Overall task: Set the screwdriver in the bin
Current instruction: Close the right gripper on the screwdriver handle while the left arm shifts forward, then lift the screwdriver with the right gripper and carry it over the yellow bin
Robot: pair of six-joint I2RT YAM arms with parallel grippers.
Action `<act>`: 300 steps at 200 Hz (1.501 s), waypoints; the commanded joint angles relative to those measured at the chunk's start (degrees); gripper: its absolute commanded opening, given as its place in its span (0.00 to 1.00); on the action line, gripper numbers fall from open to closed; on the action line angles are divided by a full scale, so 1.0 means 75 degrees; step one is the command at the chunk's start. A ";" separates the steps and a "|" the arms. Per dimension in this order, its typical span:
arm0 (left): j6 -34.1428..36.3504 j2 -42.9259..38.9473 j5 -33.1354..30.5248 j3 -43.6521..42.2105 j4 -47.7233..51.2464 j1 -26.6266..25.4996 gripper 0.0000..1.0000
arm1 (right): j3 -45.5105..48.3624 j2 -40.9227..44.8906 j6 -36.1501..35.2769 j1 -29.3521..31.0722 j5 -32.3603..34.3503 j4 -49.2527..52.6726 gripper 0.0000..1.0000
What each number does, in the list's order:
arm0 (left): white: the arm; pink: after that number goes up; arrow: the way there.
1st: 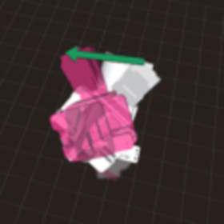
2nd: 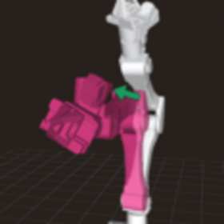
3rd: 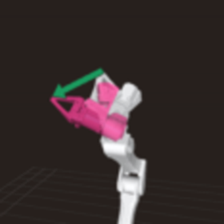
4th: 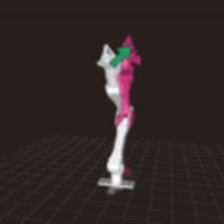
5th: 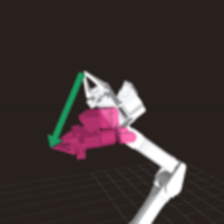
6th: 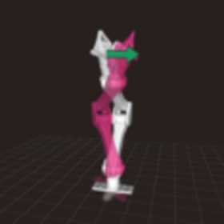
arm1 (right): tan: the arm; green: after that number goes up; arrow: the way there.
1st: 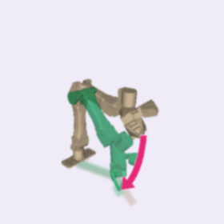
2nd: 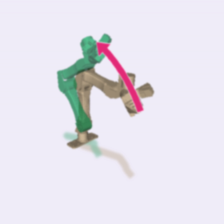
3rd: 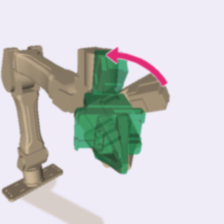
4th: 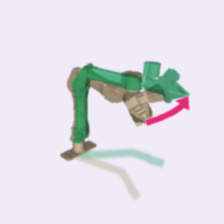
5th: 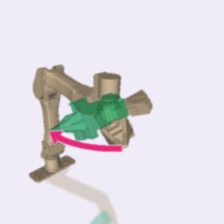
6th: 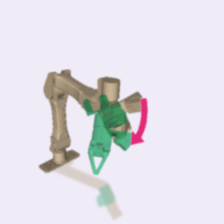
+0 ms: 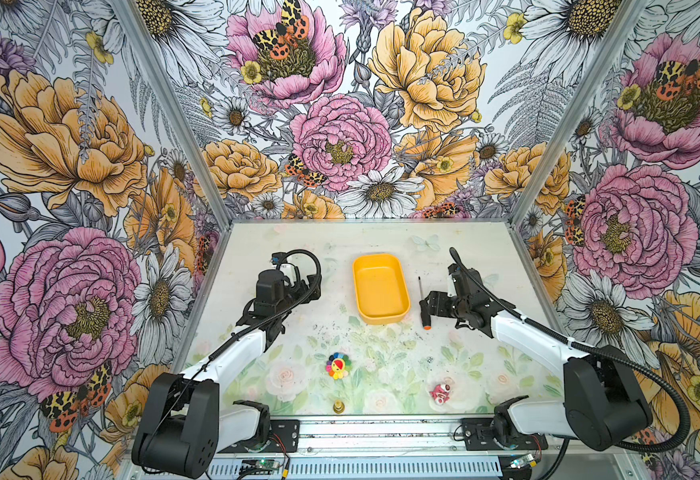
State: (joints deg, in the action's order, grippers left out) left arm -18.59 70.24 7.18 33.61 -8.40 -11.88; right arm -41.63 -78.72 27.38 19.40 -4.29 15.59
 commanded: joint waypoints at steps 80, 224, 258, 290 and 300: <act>-0.0303 0.0215 0.0626 0.0217 0.0297 -0.0045 0.99 | -0.0647 -0.1302 0.0032 0.0705 0.0525 0.0143 0.63; -0.0306 0.0375 0.0695 0.0292 0.0406 -0.0047 0.99 | -0.0684 -0.1835 0.0041 0.0778 0.0702 0.0153 0.30; -0.0311 0.0365 0.0736 0.0313 0.0412 -0.0051 0.99 | -0.0693 -0.1698 0.0041 0.0734 0.0573 0.0182 0.01; -0.0309 0.0329 0.0728 0.0312 0.0466 -0.0052 0.99 | -0.0627 -0.1007 0.0151 0.0444 0.0334 0.0202 0.00; -0.0298 0.0326 0.0732 0.0311 0.0470 -0.0046 0.99 | -0.0623 -0.0677 0.0202 0.0337 0.0277 0.0247 0.00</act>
State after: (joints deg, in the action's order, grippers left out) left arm -20.67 72.66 11.49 34.52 -5.23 -11.88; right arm -45.56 -90.13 27.64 23.79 -0.97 17.58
